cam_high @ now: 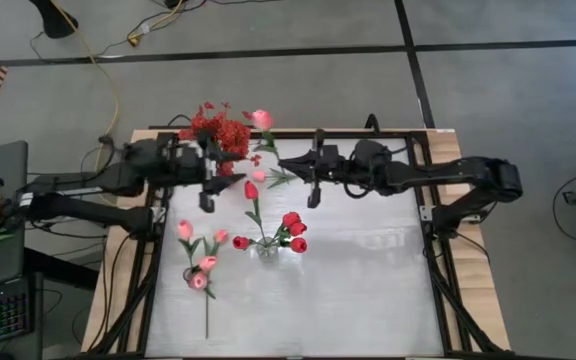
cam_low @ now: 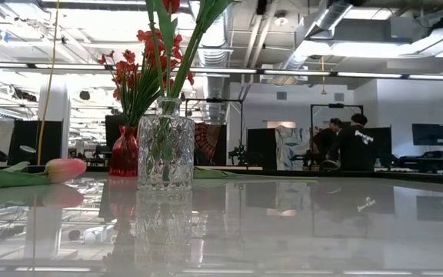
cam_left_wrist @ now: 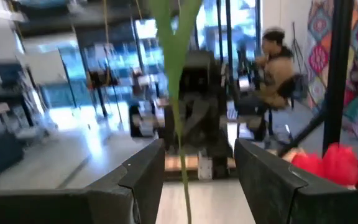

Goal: Sort flowers into vase by color
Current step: Put the pink flower into the purple vase

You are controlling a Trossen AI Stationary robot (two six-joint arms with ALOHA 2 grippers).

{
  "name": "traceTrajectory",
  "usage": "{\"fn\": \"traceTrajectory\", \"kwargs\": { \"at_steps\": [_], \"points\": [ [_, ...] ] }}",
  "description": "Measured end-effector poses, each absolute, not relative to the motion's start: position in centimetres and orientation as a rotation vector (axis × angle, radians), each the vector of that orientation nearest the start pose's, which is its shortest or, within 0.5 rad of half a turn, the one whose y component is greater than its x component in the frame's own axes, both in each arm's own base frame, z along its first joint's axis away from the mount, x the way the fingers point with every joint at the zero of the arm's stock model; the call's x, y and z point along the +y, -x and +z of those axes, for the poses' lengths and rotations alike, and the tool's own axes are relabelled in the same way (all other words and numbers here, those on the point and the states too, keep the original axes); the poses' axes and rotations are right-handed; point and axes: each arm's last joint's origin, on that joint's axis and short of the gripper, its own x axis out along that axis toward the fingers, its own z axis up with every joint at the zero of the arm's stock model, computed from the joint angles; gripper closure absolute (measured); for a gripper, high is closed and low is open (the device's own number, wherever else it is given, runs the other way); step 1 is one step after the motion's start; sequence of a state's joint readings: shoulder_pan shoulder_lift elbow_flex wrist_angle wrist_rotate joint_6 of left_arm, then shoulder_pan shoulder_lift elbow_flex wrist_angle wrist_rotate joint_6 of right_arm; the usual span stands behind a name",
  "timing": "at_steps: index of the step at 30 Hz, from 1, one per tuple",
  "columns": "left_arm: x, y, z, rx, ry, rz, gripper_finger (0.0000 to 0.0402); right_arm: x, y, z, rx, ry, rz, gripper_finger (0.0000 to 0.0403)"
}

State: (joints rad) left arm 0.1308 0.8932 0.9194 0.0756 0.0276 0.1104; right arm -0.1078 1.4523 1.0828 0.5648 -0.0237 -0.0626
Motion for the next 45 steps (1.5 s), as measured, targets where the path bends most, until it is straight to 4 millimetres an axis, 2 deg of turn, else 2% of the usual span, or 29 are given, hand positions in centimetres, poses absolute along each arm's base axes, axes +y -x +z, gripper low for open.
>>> {"fn": "traceTrajectory", "kwargs": {
  "at_steps": [5, 13, 24, 30, 38, 42, 45],
  "points": [
    [3.4, -20.8, 39.1, -0.075, -0.103, 0.091, 0.0219, -3.6, -35.4, 36.0, -0.211, 0.111, -0.028, 0.0388],
    [3.7, -21.9, 38.9, -0.07, -0.104, 0.066, 0.0219, -3.8, -37.8, 35.3, -0.183, 0.129, -0.003, 0.0388],
    [3.8, -22.1, 38.8, -0.07, -0.097, 0.067, 0.0226, -3.8, -38.2, 35.1, -0.184, 0.134, -0.002, 0.0388],
    [3.8, -22.1, 38.8, -0.068, -0.093, 0.067, 0.0272, -3.7, -38.2, 35.1, -0.184, 0.133, -0.001, 0.0375],
    [3.7, -22.0, 38.8, -0.073, -0.082, 0.06, 0.0387, -3.0, -38.3, 35.1, -0.189, 0.148, 0.015, 0.0352],
    [3.7, -22.0, 38.8, -0.072, -0.082, 0.06, 0.0394, -2.8, -38.3, 35.1, -0.184, 0.14, 0.021, 0.0329],
    [3.7, -21.6, 39.0, -0.076, -0.084, 0.061, 0.0398, -2.7, -38.1, 35.1, -0.168, 0.123, 0.049, 0.0297]
  ]
}}
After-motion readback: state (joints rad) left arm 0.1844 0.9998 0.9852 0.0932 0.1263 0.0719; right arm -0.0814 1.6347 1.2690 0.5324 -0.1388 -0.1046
